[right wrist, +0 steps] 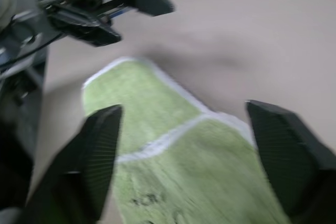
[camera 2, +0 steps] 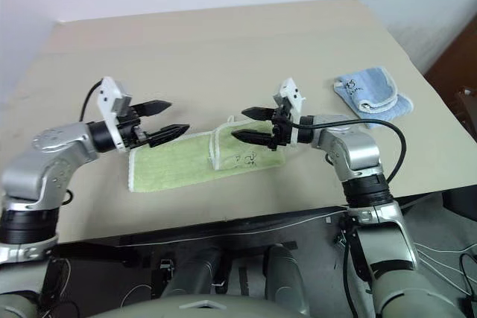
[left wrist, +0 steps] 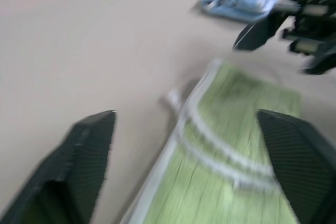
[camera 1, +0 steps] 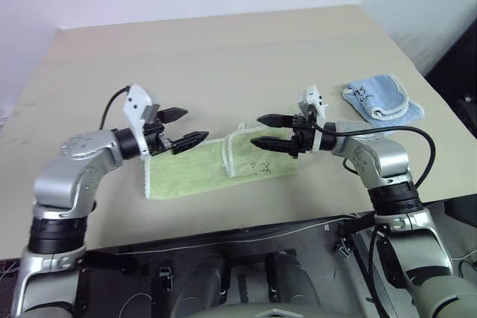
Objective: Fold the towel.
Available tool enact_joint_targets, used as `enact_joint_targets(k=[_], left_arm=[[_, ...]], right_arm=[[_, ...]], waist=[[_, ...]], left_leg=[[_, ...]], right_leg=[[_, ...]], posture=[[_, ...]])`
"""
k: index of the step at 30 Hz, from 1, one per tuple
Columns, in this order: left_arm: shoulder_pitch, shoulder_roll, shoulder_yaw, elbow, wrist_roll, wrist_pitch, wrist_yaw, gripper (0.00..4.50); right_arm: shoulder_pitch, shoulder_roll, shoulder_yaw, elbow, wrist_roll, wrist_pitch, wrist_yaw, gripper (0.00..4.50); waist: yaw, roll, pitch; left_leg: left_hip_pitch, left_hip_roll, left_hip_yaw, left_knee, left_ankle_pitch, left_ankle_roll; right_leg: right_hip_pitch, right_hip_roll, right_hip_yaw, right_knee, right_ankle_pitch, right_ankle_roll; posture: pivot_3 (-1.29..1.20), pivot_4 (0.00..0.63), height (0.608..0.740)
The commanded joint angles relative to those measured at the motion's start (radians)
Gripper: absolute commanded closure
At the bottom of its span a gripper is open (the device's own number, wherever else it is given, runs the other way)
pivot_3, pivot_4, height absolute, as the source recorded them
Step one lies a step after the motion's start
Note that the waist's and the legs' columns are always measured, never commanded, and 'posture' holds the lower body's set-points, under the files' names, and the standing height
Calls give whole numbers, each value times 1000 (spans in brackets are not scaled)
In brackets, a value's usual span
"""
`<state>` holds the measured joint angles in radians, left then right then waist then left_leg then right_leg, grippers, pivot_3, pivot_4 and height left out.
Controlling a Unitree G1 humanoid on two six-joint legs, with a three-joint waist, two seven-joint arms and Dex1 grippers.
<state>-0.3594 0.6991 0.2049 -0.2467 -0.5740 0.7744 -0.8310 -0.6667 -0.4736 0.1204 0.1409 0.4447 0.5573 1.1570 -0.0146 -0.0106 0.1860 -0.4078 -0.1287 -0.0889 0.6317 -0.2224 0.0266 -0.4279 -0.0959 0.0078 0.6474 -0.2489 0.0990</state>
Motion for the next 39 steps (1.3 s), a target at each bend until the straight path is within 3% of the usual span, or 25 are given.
enact_joint_targets(k=[1,6,10,12,16,19,21,28,39], left_arm=[[55,79,146,-63,-87,134,28,0],[188,113,326,-131,-198,357,128,0],[196,65,502,-192,-385,754,258,0],[247,60,546,-184,-510,831,347,0],[371,25,626,-133,-814,840,581,0],[574,101,553,-114,-1202,624,877,0],[665,134,497,-117,-1367,469,1006,0],[669,78,399,-128,-1398,236,1177,0],[600,-3,290,-146,-1398,194,1231,0]], right_arm=[[-37,-40,23,-28,-24,-39,59,49],[-97,-41,51,28,-73,-84,76,49],[-137,-22,63,74,-93,-126,92,49],[-149,-10,65,91,-100,-142,95,49],[-163,12,71,113,-112,-167,104,49],[-169,25,73,126,-117,-179,112,49],[-171,32,73,135,-120,-188,117,49],[-175,40,76,162,-138,-219,123,49],[-160,21,62,142,-141,-208,125,49]], waist=[[0,0,0],[-2,0,0],[2,-1,0],[1,-1,0],[-2,-1,0],[-4,-1,0],[3,-1,0],[20,-1,0],[21,-1,0]], left_leg=[[0,0,0,0,0,0],[0,0,1,-1,0,0],[0,0,0,0,0,0],[0,0,0,0,0,0],[1,0,1,0,0,0],[1,1,1,-1,-2,-3],[1,2,2,-1,-2,-3],[5,2,3,0,-2,-4],[4,2,4,-1,-2,-4]], right_leg=[[0,0,0,0,0,0],[0,0,1,0,0,0],[0,0,1,0,0,0],[0,0,0,0,0,0],[0,0,1,0,0,0],[0,0,2,1,0,0],[-1,1,2,1,0,-1],[2,1,3,-2,-1,-6],[2,1,4,-2,0,-5]], posture=[[0,150,740],[0,150,740],[0,150,740],[0,150,740],[0,150,740],[0,150,740],[0,150,740],[0,150,740],[0,150,740]])
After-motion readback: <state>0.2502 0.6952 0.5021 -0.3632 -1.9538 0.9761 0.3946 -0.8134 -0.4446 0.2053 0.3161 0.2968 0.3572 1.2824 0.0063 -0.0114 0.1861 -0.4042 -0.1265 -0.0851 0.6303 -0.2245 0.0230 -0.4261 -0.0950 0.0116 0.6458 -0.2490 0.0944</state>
